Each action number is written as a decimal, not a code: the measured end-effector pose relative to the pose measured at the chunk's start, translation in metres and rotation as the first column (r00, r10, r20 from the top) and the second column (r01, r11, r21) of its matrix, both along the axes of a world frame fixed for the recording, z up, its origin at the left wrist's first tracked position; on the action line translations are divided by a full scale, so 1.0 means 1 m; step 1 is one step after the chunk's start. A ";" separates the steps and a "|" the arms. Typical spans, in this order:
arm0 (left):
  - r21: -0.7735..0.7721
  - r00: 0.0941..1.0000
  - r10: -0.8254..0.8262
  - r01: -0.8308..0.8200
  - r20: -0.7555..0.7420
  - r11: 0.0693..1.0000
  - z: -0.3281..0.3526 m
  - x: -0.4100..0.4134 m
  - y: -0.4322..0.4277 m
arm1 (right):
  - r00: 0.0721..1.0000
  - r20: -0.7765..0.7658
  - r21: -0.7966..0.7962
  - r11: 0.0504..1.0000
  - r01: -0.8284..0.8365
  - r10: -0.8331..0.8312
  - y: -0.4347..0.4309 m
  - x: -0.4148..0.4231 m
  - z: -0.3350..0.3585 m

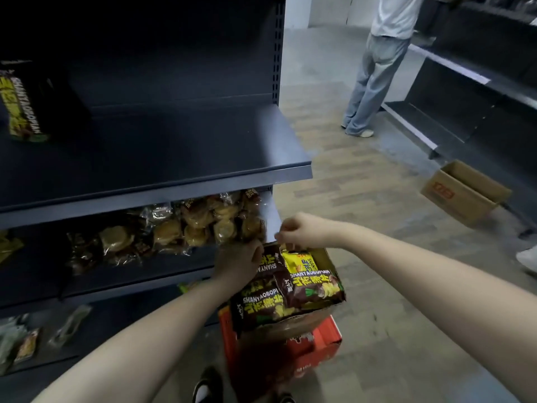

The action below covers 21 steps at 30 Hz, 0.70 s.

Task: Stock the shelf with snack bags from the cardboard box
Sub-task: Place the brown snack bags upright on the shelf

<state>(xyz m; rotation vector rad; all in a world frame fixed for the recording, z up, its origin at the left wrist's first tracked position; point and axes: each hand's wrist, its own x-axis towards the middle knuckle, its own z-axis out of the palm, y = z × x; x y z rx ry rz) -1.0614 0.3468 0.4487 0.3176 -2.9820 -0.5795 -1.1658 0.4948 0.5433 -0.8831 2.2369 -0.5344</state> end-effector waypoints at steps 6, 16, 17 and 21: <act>0.173 0.930 0.006 -0.075 0.369 0.982 -0.048 0.005 0.008 | 0.992 0.076 0.250 0.961 -0.121 0.105 0.025 -0.006 -0.067; 0.148 0.728 -0.153 0.070 0.668 0.986 -0.087 0.003 0.032 | 0.972 -0.066 0.477 0.863 -0.166 0.224 0.035 -0.002 -0.155; 0.113 0.707 -0.151 0.100 0.691 0.988 -0.090 0.002 0.035 | 0.966 -0.080 0.492 0.852 -0.177 0.247 0.036 -0.001 -0.157; -0.015 0.674 -0.104 0.169 0.731 0.985 -0.103 0.003 0.042 | 0.941 -0.158 0.498 0.848 -0.184 0.298 0.037 0.004 -0.172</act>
